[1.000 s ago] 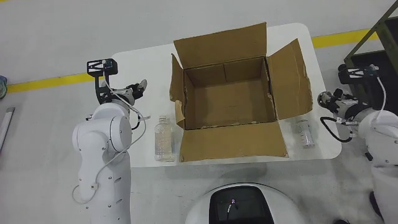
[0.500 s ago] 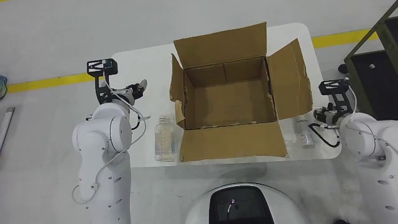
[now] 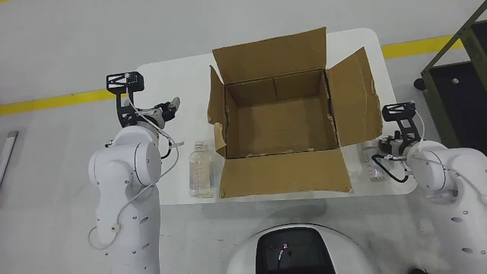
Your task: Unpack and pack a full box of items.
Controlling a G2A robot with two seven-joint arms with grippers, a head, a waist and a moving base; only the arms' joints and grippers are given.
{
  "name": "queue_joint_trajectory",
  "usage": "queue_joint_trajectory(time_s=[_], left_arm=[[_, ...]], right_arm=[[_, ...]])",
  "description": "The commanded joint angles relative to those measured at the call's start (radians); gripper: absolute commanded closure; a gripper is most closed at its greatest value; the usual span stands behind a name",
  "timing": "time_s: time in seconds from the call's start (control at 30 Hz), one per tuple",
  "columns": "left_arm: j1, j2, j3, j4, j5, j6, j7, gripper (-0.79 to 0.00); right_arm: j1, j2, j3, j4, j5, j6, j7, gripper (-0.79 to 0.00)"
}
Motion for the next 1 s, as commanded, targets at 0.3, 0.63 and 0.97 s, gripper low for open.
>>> queue_joint_trajectory(time_s=[0.3,0.63,0.97], left_arm=[[0.000,0.000,0.000,0.000,0.000,0.000,0.000,-0.785],[0.000,0.000,0.000,0.000,0.000,0.000,0.000,-0.785],[0.000,0.000,0.000,0.000,0.000,0.000,0.000,-0.785]], right_arm=[[0.003,0.004,0.016,-0.005,0.068,-0.004,0.008,-0.425],[-0.044,-0.009,0.221,-0.135,0.536,-0.008,-0.440,0.000],[-0.089,-0.014,0.105,-0.253,0.339,-0.136,-0.878,0.000]])
